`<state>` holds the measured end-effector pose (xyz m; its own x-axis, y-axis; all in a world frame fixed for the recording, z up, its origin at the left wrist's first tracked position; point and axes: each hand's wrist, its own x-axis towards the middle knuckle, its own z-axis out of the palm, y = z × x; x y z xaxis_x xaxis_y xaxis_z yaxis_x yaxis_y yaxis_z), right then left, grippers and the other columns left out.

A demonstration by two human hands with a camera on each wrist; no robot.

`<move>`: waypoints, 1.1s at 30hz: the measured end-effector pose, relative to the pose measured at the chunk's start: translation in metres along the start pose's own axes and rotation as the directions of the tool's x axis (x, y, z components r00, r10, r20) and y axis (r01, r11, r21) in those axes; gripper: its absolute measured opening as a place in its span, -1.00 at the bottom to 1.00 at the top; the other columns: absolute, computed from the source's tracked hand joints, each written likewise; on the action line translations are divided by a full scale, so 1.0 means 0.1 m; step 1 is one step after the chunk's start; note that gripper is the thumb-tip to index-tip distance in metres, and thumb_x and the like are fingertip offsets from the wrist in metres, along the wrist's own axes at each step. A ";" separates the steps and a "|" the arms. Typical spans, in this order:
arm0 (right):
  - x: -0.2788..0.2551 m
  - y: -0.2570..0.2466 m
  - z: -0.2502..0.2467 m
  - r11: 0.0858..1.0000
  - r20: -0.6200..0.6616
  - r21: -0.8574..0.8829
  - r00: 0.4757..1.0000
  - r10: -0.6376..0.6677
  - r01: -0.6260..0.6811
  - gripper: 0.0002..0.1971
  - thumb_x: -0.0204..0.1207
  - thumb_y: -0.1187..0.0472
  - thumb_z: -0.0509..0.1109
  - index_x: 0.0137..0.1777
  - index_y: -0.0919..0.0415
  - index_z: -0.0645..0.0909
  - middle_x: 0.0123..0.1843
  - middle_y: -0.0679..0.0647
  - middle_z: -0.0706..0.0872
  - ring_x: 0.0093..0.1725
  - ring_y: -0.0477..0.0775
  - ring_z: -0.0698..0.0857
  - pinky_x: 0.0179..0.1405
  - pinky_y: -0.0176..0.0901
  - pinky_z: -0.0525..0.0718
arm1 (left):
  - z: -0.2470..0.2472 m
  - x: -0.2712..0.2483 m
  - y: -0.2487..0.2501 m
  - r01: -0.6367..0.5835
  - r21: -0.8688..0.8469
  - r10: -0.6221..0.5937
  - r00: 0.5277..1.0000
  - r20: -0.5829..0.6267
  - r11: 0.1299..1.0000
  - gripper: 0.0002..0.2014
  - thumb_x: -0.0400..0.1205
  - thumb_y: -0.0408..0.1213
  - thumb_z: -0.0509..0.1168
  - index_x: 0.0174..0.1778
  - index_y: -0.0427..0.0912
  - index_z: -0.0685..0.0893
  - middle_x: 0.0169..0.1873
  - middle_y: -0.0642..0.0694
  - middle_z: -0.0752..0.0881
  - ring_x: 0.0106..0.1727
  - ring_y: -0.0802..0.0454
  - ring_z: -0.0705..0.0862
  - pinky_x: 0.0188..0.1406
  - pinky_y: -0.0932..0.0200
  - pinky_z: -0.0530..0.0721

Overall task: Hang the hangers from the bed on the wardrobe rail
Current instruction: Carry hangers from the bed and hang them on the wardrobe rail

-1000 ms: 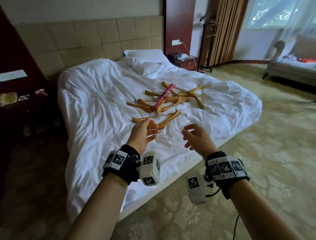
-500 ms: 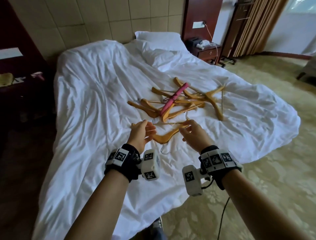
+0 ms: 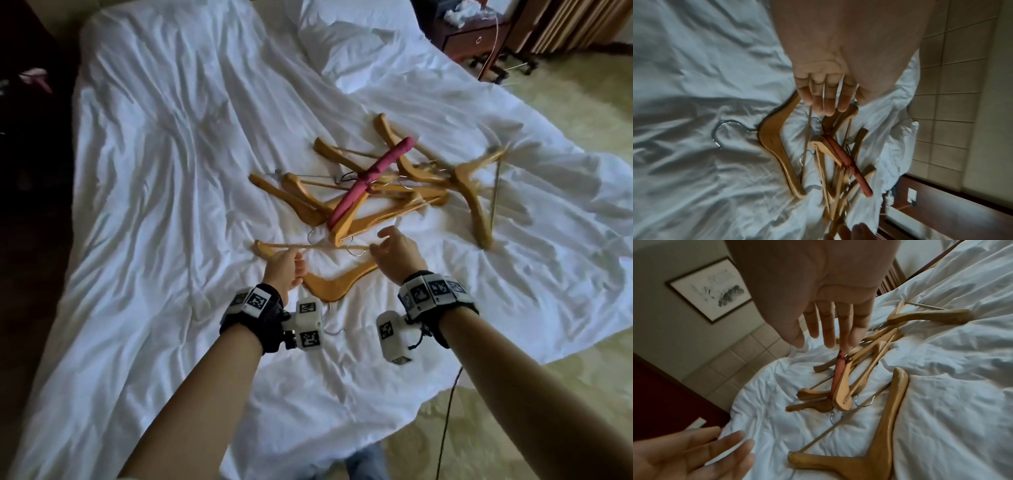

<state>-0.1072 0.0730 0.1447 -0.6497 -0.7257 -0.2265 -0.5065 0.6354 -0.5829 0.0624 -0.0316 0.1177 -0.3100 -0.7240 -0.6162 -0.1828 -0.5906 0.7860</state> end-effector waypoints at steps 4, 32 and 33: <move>0.66 0.28 0.25 0.988 0.095 -0.142 0.994 -0.046 0.059 -0.63 0.57 0.15 0.29 0.33 0.27 0.49 0.29 0.22 0.66 0.31 0.25 0.57 0.36 0.08 0.44 | 0.15 0.46 -0.19 0.117 0.024 -0.115 0.991 -0.067 0.993 -0.75 0.73 -0.21 0.08 -0.26 -0.13 0.51 -0.33 -0.06 0.60 -0.31 0.05 0.56 -0.30 0.18 0.41; 2.18 1.01 1.31 0.744 0.475 -0.555 0.876 -0.083 0.372 -0.68 0.54 0.16 0.24 0.26 0.00 0.63 0.32 0.05 0.64 0.44 0.21 0.43 0.43 0.05 0.31 | 0.69 1.53 -1.34 0.600 -0.033 -0.589 0.771 -0.242 0.800 -0.51 0.68 -0.17 0.23 0.45 -0.43 0.45 -0.01 -0.31 0.64 0.17 -0.24 0.66 -0.14 0.04 0.60; 2.13 1.01 1.31 0.749 0.474 -0.549 0.876 -0.085 0.370 -0.70 0.52 0.12 0.27 0.22 0.03 0.65 0.27 0.05 0.67 0.41 0.20 0.47 0.40 0.03 0.32 | 0.70 1.53 -1.34 0.607 -0.036 -0.600 0.771 -0.216 0.794 -0.52 0.68 -0.18 0.24 0.44 -0.40 0.47 -0.05 -0.28 0.65 0.11 -0.21 0.68 -0.10 0.03 0.58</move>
<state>-0.2222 -0.0520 -0.0650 -0.2572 -0.8150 -0.5192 -0.9314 0.3524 -0.0917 -0.0258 -0.0381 -0.0789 0.0723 -0.2808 -0.9571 -0.2997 -0.9213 0.2476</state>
